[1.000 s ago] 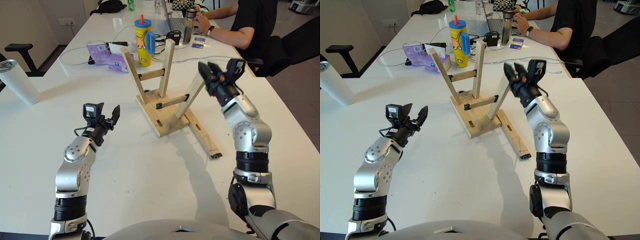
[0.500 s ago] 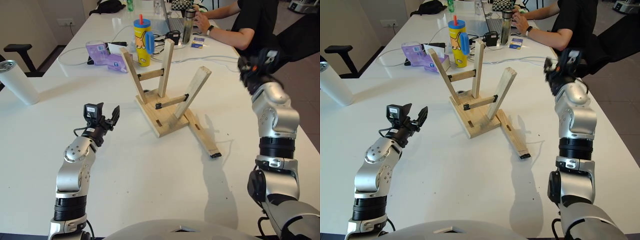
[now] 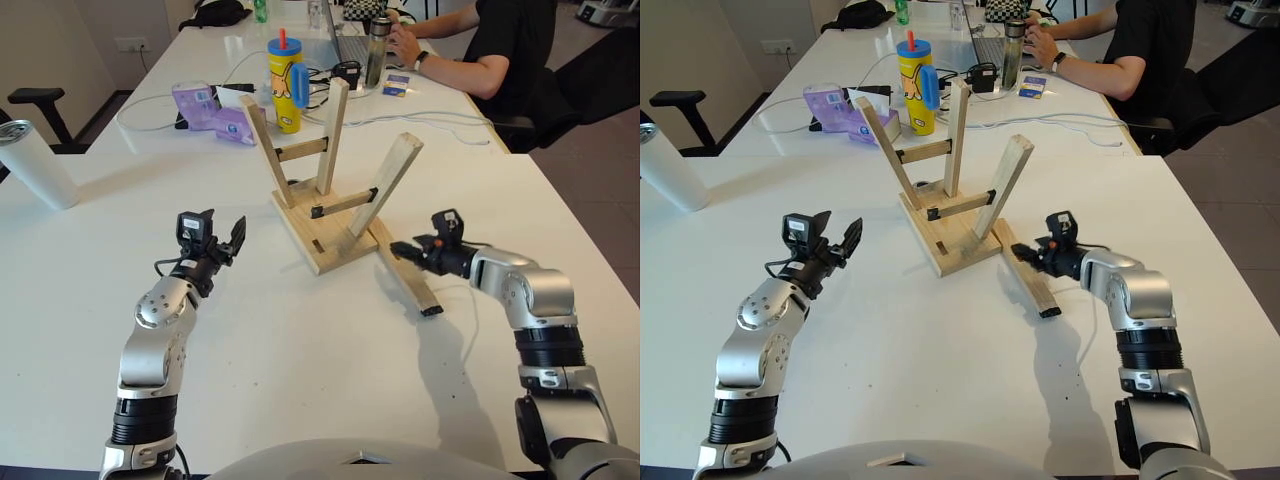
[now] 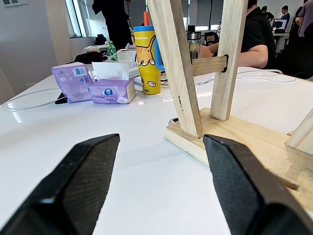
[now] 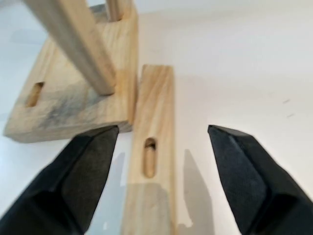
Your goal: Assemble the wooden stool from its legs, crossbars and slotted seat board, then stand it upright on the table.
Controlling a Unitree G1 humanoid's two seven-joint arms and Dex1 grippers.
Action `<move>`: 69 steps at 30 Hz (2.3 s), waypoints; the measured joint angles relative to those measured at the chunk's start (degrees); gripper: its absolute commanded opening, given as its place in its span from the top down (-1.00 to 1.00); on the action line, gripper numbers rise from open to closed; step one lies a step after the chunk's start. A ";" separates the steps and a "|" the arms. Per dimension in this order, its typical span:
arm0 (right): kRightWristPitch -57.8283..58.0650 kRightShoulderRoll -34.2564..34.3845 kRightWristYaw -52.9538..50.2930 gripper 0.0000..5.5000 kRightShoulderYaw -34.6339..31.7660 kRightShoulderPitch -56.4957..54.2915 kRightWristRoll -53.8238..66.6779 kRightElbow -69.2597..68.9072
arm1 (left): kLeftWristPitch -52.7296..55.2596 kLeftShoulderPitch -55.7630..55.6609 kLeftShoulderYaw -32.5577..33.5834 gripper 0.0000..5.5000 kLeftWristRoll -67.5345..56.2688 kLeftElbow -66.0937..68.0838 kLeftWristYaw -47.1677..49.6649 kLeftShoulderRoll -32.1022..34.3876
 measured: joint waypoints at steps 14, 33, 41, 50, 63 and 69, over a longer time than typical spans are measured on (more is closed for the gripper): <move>-4.40 -0.81 -1.25 -0.22 6.33 1.07 -8.14 2.08 | 0.01 1.17 -0.41 -0.16 0.09 0.08 0.87 -0.76; -25.01 5.40 -17.05 0.25 -1.33 -4.43 -15.63 10.38 | 0.13 1.16 -0.65 -0.16 0.02 -0.19 0.93 -0.84; -43.27 5.94 -22.81 0.25 -9.88 -13.87 -15.49 9.80 | 2.69 0.22 2.59 -0.16 -6.53 -1.34 1.03 -3.37; -29.18 7.51 -11.71 0.25 -10.52 -23.98 9.83 -8.64 | 15.87 -4.77 13.31 -0.16 -37.12 -6.98 4.11 -10.02; -29.10 5.36 2.66 0.25 15.12 -9.18 -2.54 -20.61 | 21.47 -7.24 12.70 -0.16 -59.77 -15.20 10.05 -8.18; -28.10 7.24 2.54 0.25 14.58 -8.44 -2.23 -20.36 | 20.02 -7.83 12.83 -0.16 -63.79 -14.76 13.27 -7.10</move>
